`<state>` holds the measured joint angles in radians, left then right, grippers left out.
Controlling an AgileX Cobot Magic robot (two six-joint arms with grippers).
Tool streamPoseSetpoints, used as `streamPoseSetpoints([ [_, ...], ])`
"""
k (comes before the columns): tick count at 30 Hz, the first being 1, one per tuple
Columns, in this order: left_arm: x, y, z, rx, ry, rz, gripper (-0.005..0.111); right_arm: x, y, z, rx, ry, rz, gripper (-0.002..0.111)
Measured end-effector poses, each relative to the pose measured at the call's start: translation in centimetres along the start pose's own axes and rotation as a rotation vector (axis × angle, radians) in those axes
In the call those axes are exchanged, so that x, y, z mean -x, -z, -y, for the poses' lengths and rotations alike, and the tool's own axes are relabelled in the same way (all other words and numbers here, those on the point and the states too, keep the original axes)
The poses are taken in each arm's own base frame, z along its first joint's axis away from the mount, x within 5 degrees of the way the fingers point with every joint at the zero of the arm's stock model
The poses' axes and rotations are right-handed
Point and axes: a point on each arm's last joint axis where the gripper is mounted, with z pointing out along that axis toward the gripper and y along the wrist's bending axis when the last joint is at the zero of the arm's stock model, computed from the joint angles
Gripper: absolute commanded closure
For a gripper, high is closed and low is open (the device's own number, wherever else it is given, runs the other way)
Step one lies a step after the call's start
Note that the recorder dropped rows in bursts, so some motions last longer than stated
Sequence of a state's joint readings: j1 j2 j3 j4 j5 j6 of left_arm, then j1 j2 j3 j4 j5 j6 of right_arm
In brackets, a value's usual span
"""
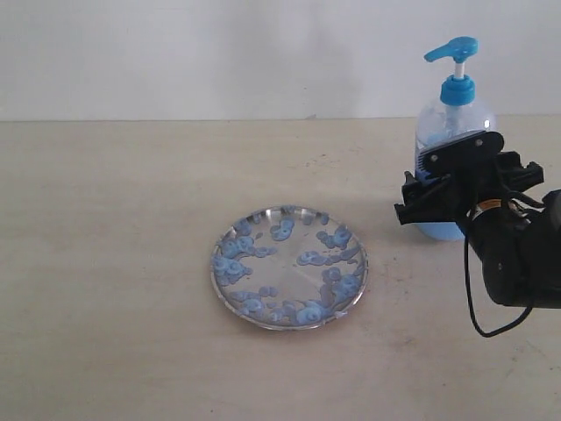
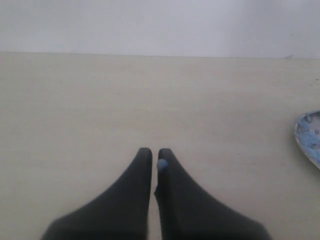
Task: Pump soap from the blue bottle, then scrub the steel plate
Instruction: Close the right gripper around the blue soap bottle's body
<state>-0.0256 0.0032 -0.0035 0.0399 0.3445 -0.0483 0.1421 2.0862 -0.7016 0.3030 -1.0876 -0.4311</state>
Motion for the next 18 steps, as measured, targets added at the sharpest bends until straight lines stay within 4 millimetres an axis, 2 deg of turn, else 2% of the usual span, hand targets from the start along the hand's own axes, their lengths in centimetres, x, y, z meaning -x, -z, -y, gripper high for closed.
streamPoseSetpoints([
  [12,0.0,0.0,0.0,0.0,0.0,0.0,0.103,-0.1,0.0,-0.1,0.019,-0.032,-0.013,0.107],
  [18,0.3,0.0,0.1,-0.007,0.014,0.031,0.103,0.1,0.1,-1.8,0.202,0.067,0.012,0.107],
])
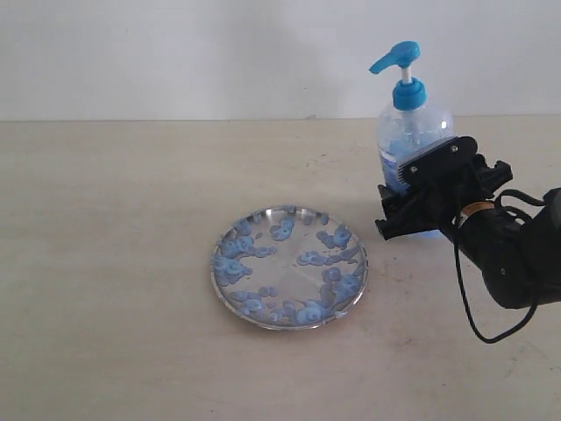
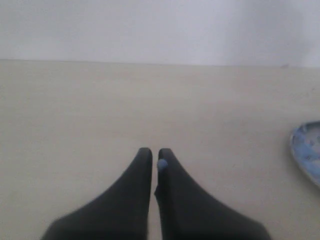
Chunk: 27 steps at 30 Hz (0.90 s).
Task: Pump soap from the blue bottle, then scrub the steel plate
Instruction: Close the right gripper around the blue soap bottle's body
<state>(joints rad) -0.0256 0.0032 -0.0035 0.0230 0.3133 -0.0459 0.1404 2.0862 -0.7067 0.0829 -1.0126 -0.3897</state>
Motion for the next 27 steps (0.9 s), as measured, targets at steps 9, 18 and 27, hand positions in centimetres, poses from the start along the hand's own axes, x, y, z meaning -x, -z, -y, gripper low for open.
streamPoseSetpoints([
  [9,1.6,0.1,0.5,-0.089,0.394,0.159,0.103,0.1,0.0,-0.2,0.025,0.035,0.007,0.107],
  [18,1.8,0.2,0.5,-0.103,0.473,0.18,0.103,0.0,0.0,-0.2,0.026,0.033,0.003,0.107],
  [27,1.7,-0.4,0.5,-0.092,0.531,0.133,0.103,0.1,0.0,-0.4,0.047,0.047,0.012,0.107],
])
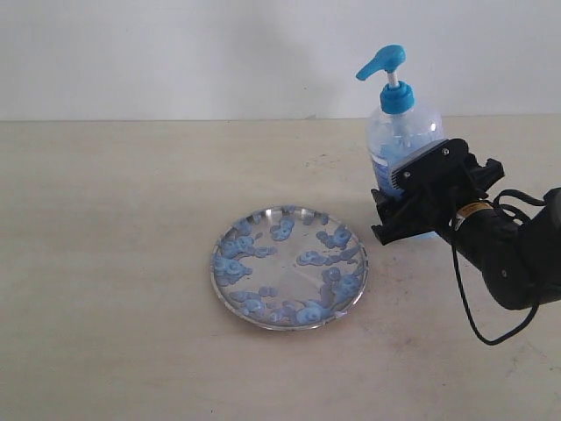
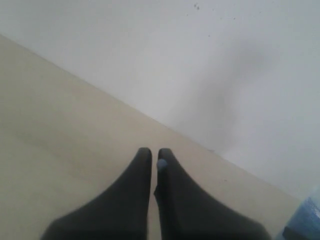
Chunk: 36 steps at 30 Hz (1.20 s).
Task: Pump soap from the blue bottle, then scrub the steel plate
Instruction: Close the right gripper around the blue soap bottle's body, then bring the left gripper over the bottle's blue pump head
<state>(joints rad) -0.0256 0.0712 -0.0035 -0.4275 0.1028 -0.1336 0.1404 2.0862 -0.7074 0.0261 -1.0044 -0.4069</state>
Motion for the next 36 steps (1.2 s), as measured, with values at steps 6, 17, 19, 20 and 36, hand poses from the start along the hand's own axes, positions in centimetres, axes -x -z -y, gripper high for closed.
streamPoseSetpoints([
  [6,0.5,-1.7,0.0,0.08,-0.045,-0.087,0.103,0.1,0.0,-0.1,0.016,0.011,0.007,0.107],
  [17,6.0,-9.9,6.9,-0.074,-0.373,-0.262,0.103,0.2,0.0,-0.4,0.046,0.034,0.02,0.107],
  [19,5.4,-12.5,9.0,-0.133,-0.44,-0.331,0.103,0.2,0.0,-0.4,0.046,0.034,0.02,0.107],
  [20,5.0,-13.9,10.3,-0.172,-0.472,-0.363,0.103,0.2,0.0,-0.4,0.046,0.034,0.02,0.107],
  [36,-0.4,-26.4,28.8,-0.553,-0.634,-0.261,0.103,0.2,0.0,-0.5,0.053,0.038,0.019,0.107],
])
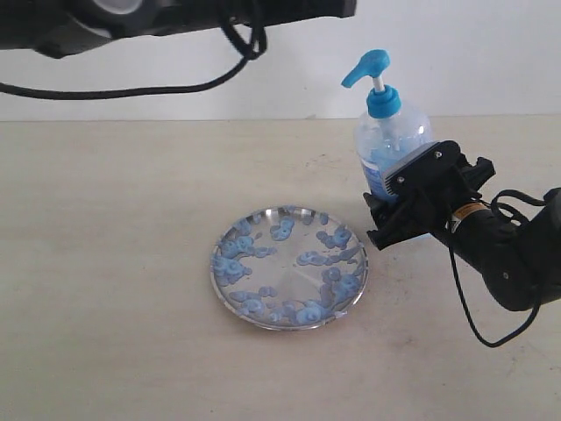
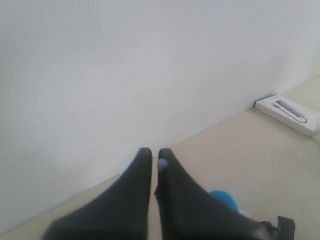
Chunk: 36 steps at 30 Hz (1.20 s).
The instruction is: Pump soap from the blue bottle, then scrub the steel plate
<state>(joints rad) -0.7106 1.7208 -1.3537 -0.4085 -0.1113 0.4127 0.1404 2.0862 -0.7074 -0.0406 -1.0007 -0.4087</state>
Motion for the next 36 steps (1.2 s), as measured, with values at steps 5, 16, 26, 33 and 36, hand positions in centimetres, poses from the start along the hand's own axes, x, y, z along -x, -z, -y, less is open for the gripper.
streamPoseSetpoints([
  [5,-0.8,-2.6,1.9,-0.036,-0.074,0.014,0.103,0.0,0.0,0.0,0.0,0.0,0.0,0.107],
  [16,-4.3,-4.8,2.7,-0.064,-0.098,-0.085,0.103,0.0,0.0,0.0,0.0,0.0,0.0,0.107],
  [26,-4.3,-4.8,2.8,-0.074,-0.101,-0.106,0.103,0.0,0.0,0.0,0.001,-0.009,-0.002,0.107],
  [33,-4.1,-4.9,2.8,-0.069,-0.101,-0.091,0.103,0.0,0.0,0.0,0.001,-0.011,-0.002,0.107],
  [36,-3.7,-4.9,2.8,-0.069,-0.129,-0.069,0.103,0.0,0.0,0.0,0.001,-0.011,-0.002,0.107],
])
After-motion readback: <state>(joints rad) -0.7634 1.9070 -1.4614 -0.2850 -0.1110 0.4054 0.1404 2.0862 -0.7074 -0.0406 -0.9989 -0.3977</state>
